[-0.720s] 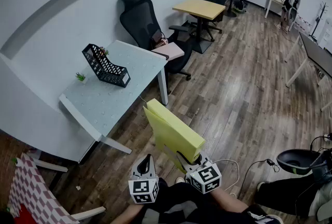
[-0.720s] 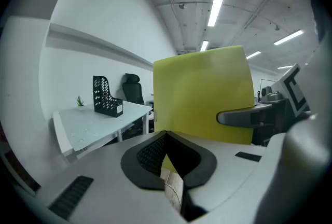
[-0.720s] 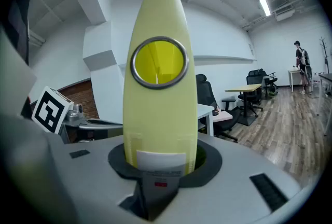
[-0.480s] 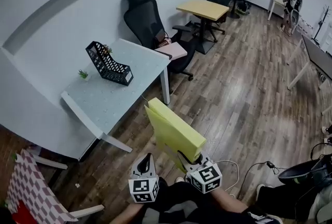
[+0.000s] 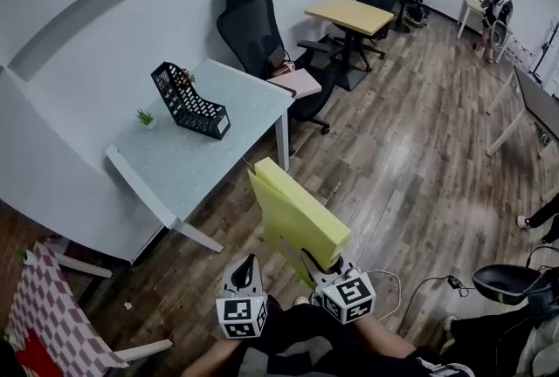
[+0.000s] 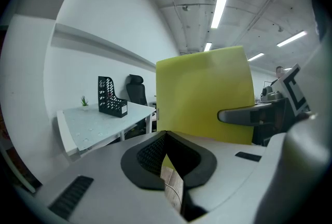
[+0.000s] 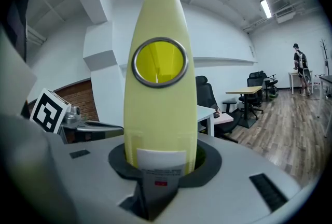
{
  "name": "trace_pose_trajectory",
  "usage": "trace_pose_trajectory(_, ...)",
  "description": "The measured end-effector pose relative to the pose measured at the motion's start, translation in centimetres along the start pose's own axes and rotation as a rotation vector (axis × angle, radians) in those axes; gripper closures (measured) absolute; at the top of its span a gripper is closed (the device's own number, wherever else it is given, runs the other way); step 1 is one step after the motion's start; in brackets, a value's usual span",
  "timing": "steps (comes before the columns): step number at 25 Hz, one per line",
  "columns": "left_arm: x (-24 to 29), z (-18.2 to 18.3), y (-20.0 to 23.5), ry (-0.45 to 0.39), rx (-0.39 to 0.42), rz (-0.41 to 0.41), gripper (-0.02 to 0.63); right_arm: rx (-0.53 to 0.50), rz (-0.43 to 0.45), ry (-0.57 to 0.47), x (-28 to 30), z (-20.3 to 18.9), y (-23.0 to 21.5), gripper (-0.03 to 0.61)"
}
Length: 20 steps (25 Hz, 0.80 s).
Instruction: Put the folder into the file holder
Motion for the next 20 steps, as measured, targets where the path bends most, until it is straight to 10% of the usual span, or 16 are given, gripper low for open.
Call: trace_pose_trajectory(20,6.5,2.8,8.6,-0.014,-0.035,-0.019,0.609,0.020,-0.028,-0.031,10.0,4.2,-0.5,0.436)
Point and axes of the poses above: the fingertips, and each gripper's own axes: x forward along the fingers, y to its left, z out of its top, the point moved 5 cm from there along -x, backward along the fingers, and after that the axes turned 11 degrees about z, right-handed, at the moved point
